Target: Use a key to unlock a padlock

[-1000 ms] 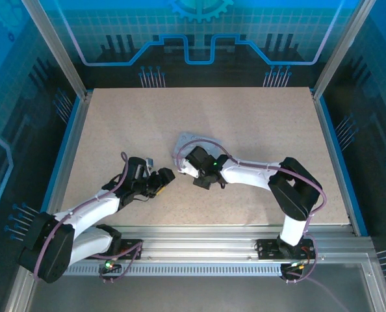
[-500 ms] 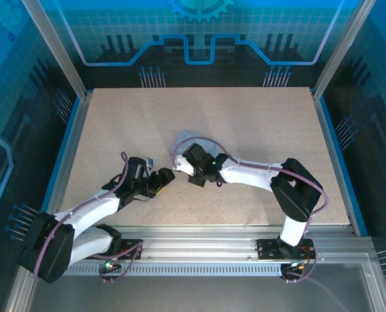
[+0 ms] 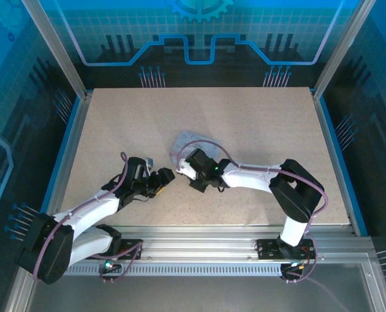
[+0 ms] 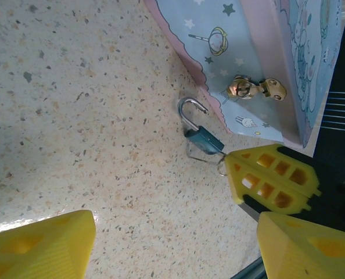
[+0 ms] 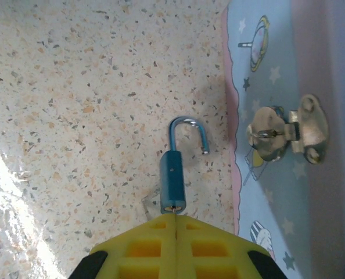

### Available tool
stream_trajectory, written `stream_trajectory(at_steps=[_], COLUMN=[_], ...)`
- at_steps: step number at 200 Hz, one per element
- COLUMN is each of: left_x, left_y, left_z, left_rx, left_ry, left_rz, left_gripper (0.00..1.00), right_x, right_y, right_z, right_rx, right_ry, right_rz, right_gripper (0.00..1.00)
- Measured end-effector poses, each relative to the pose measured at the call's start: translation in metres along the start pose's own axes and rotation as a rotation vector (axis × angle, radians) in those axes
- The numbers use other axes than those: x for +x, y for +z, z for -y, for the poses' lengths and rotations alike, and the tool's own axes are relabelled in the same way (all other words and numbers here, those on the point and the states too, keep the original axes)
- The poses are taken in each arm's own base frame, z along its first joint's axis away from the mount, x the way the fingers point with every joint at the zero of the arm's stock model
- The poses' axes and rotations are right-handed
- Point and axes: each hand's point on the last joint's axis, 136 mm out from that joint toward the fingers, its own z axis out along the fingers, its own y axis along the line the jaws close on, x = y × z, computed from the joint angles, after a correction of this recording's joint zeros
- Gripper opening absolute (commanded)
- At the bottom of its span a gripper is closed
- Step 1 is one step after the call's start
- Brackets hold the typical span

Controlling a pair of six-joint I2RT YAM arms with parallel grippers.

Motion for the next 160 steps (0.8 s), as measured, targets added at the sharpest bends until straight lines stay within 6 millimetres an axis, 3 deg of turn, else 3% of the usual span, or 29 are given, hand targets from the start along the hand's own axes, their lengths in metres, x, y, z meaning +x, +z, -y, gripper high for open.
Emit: stream_trajectory(at_steps=[99, 160], left_x=[0.002, 0.005], left_y=[0.000, 0.005], left_z=[-0.002, -0.009], left_rx=[-0.010, -0.031], left_ry=[-0.004, -0.017], left_rz=[-0.006, -0.031], left_gripper=[0.75, 0.75], right_x=[-0.021, -0.008], right_y=[-0.061, -0.093], right_z=[0.018, 0.050], right_rx=[0.055, 0.121], right_ry=[0.098, 0.216], right_rz=[0.165, 0.216], right_gripper=[0.00, 0.00])
